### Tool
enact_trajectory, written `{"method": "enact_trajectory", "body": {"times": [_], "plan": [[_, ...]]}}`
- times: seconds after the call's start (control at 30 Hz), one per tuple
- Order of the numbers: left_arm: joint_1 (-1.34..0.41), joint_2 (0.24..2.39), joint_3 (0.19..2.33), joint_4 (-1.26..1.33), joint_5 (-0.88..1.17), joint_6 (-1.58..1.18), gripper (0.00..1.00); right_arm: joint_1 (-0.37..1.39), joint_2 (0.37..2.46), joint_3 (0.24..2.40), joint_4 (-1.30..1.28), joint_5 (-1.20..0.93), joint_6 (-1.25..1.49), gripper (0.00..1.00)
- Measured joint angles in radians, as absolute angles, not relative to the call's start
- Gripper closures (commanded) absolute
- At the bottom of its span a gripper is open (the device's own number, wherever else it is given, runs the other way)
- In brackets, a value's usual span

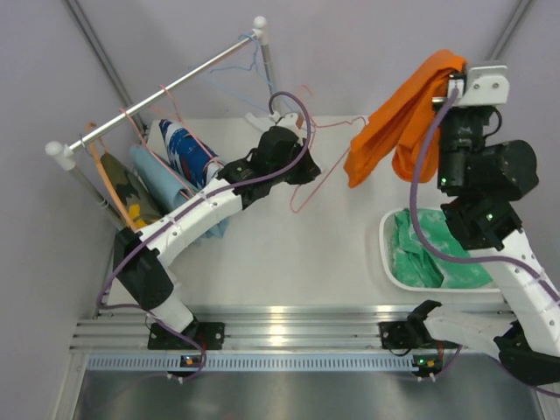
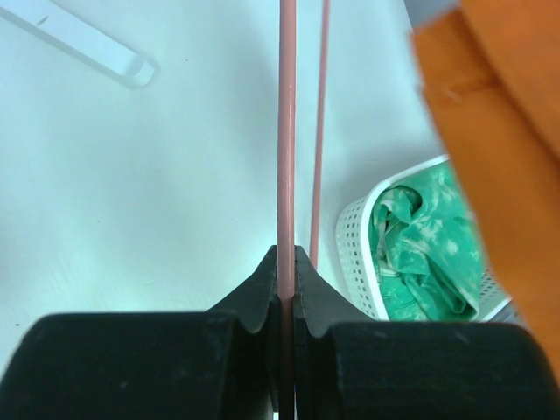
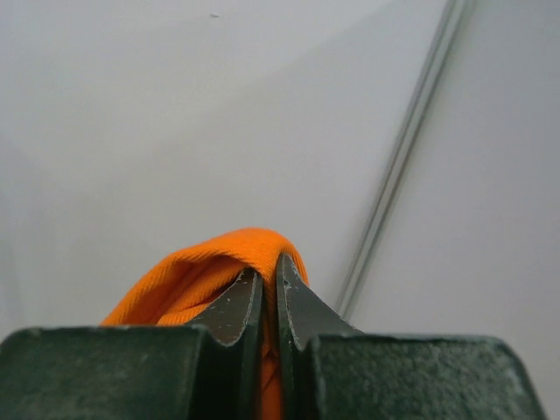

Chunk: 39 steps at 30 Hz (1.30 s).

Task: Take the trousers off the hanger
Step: Remove the trousers from the hanger, then place the trousers in the bin.

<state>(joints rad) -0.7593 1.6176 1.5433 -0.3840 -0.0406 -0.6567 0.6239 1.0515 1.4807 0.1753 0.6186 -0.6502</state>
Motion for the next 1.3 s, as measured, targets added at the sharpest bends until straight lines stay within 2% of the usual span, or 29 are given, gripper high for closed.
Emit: {"method": "enact_trajectory", "body": {"times": [0.37, 0.8, 1.0, 1.3], "plan": [[-0.757, 1.639, 1.544, -0.398, 0.019, -0.535, 1.00, 0.623, 0.828, 1.420, 0.183, 0.858, -0.833, 1.00], [-0.757, 1.648, 1.550, -0.405, 0.064, -0.497, 1.00, 0.620, 0.680, 1.224, -0.011, 1.192, -0.970, 1.00], [-0.757, 1.648, 1.550, -0.405, 0.074, -0.498, 1.00, 0.620, 0.645, 1.143, -0.116, 1.272, -0.967, 1.00], [-0.757, 1.648, 1.550, -0.405, 0.075, -0.497, 1.00, 0.620, 0.588, 1.168, -0.178, 1.336, -0.970, 1.00]]}}
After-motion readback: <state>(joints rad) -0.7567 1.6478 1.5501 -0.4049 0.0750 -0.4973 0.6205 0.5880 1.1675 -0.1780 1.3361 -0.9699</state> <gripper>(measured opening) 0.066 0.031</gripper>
